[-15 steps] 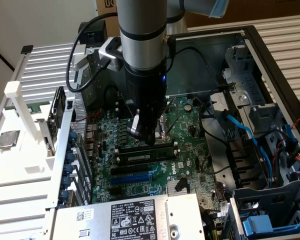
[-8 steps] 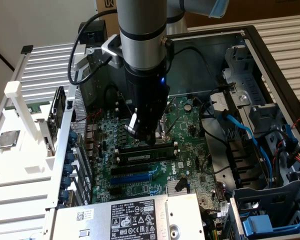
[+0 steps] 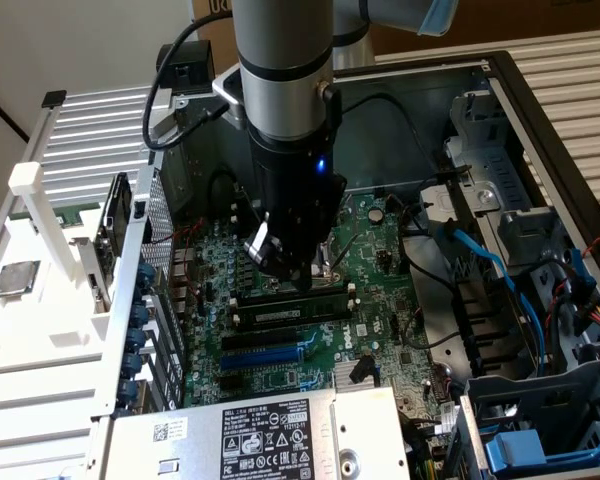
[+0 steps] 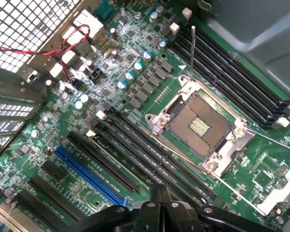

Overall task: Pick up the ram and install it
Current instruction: 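Press down the ram until it locks into place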

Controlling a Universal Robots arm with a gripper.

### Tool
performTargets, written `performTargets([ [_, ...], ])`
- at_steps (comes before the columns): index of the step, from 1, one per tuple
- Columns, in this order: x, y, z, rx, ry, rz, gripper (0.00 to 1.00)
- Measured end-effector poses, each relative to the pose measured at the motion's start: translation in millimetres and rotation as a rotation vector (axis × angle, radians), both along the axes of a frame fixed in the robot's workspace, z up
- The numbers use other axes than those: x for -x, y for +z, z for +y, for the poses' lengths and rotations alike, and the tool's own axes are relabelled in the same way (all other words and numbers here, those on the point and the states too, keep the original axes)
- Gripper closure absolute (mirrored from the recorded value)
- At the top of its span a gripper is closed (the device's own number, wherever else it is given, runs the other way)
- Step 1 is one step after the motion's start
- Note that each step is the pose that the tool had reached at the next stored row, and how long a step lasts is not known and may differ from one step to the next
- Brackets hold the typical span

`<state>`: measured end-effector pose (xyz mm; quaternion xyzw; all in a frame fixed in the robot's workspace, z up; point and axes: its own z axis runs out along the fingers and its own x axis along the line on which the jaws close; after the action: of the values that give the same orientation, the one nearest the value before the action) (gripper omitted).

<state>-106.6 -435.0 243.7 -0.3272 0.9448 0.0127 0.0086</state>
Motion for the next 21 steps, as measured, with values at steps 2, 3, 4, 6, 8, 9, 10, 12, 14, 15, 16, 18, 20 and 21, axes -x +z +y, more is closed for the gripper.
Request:
performTargets([
  [2, 0.0, 0.0, 0.0, 0.0, -0.031, 0.0, 0.9],
  [3, 0.0, 0.0, 0.0, 0.0, -0.046, 0.0, 0.9],
  [4, 0.0, 0.0, 0.0, -0.0001, -0.061, 0.0, 0.9],
  [6, 0.0, 0.0, 0.0, 0.0, -0.089, 0.0001, 0.9],
  [8, 0.0, 0.0, 0.0, 0.0, -0.117, 0.0001, 0.9],
  [9, 0.0, 0.0, 0.0, 0.0, -0.13, 0.0, 0.9],
  [10, 0.0, 0.0, 0.0, 0.0, -0.143, 0.0, 0.9],
  [12, 0.0, 0.0, 0.0, 0.0, -0.17, 0.0, 0.9],
  [14, 0.0, 0.0, 0.0, 0.0, -0.196, 0.0, 0.9],
  [15, 0.0, 0.0, 0.0, 0.0001, -0.225, 0.0001, 0.9],
  [16, 0.0, 0.0, 0.0, 0.0001, -0.241, 0.0, 0.9],
  [18, 0.0, 0.0, 0.0, 0.0, -0.272, 0.0, 0.9],
  [20, 0.0, 0.0, 0.0, 0.0, -0.302, 0.0, 0.9],
  [21, 0.0, 0.0, 0.0, 0.0, -0.317, 0.0, 0.9],
])
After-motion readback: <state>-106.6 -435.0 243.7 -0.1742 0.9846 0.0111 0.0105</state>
